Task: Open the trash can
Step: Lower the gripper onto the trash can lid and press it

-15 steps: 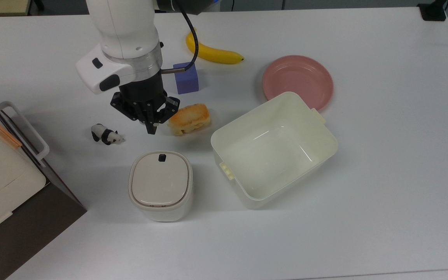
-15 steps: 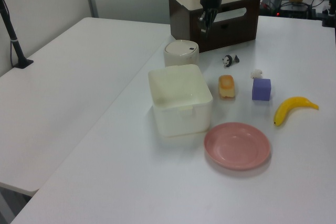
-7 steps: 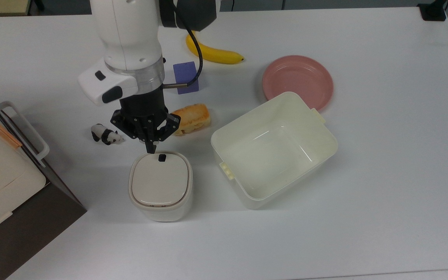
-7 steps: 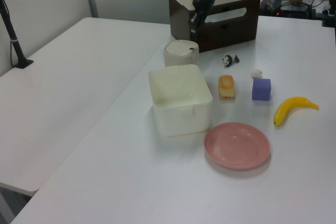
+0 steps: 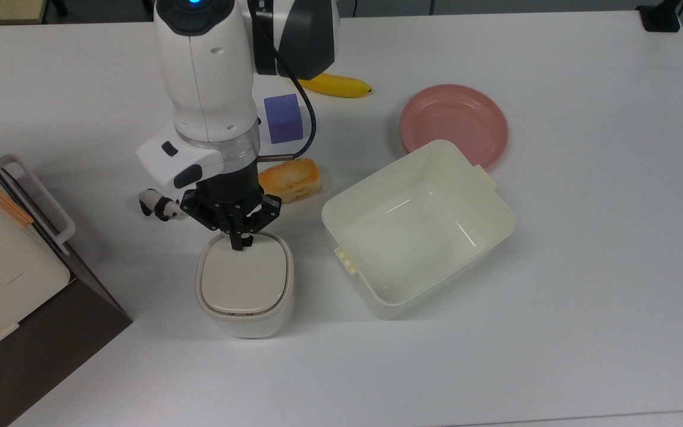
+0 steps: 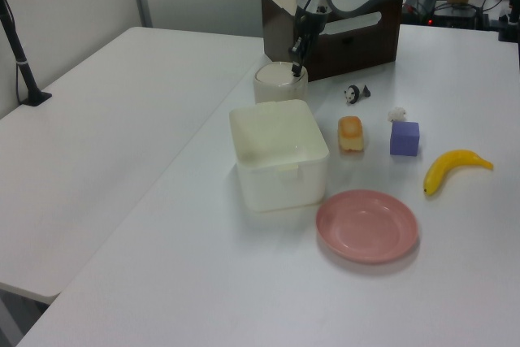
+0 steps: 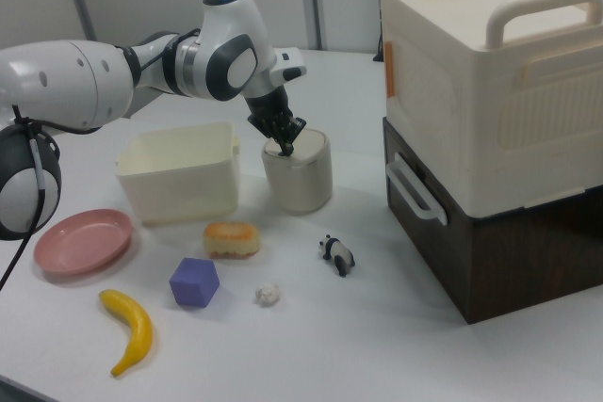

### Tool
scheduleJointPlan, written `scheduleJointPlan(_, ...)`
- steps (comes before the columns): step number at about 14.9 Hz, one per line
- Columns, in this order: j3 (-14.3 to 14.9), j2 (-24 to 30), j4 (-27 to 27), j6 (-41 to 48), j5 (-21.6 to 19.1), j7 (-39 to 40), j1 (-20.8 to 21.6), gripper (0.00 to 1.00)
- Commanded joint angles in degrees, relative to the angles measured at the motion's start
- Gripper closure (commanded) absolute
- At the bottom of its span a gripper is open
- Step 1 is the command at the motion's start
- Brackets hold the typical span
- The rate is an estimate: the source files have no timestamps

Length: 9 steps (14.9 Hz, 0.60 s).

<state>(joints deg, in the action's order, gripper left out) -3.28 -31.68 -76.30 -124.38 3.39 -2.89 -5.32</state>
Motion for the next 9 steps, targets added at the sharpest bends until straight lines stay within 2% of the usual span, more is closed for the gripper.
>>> scheduleJointPlan(1, -0.1, -0.8, 0.5, -0.8, 1.8, 0.5, 0.5, 1.00)
scheduleJointPlan(6, -0.2, -0.6, 0.5, -0.7, 1.9, 0.3, 0.4, 1.00)
scheduleJointPlan(9, -0.2, -0.7, -1.0, -0.7, 3.8, 0.4, 0.4, 1.00)
